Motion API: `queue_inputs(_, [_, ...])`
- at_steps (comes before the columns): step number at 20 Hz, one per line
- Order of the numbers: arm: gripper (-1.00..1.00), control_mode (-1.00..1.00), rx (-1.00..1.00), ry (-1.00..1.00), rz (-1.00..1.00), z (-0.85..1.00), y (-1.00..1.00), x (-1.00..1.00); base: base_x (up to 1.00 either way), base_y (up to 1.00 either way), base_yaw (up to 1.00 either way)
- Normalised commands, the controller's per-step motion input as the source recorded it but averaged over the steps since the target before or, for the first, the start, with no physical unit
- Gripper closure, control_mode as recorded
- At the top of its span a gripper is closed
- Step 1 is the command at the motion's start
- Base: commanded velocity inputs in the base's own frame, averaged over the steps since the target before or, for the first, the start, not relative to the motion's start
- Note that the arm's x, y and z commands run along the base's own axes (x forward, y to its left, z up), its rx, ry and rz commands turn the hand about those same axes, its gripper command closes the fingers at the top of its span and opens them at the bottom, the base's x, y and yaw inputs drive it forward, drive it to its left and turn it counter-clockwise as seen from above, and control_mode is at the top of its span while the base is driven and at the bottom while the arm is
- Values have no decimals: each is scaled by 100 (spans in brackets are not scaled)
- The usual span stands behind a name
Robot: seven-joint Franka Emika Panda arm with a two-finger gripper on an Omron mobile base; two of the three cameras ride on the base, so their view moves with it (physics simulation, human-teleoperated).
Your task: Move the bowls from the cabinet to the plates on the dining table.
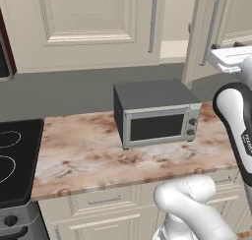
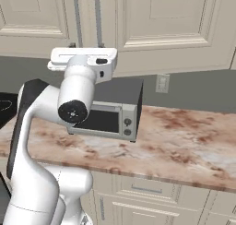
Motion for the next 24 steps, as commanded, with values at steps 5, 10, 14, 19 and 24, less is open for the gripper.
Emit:
queue_inputs(5, [-100,-100,-1,5,0,-3,18,-11,0,0,0])
queue_inputs(10, [-100,-100,0,13,0,-16,17,-8,0,0,0])
queue_inputs(14, [-100,-100,0,19,0,-29,15,-1,0,0,0])
queue_inputs(19, [-100,-100,1,23,0,-36,18,0,0,0,0])
queue_inputs(24, [-100,-100,0,21,0,-22,20,0,0,0,0])
